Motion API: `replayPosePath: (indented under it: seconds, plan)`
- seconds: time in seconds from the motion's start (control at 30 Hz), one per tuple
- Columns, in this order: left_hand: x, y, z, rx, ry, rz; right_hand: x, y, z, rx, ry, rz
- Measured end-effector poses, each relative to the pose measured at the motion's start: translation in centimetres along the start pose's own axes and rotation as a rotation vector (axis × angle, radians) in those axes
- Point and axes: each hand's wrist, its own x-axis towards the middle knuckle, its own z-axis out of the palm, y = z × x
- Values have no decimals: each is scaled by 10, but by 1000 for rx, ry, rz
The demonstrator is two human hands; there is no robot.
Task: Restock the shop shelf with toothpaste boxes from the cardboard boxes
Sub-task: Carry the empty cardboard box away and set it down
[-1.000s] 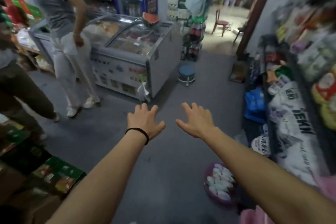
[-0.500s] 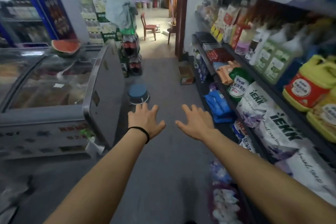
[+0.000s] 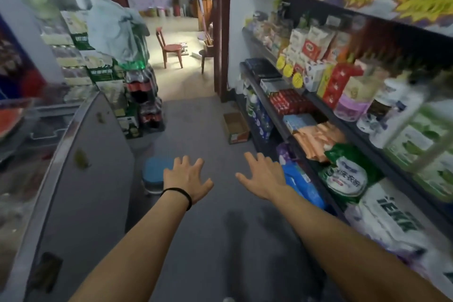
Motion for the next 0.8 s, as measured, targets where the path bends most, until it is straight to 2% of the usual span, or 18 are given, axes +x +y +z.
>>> replayPosePath:
  seconds: [0.3,0.47,0.8]
  plan:
    - [270,-67,-34,11,0,13,279,-16,-16,-2,-33,9]
    - [437,-98,-40,52,29,110,424,-22,-15,7,71,95]
    - [711,-79,-75,59,-19,353,646,38,-39,51,46,308]
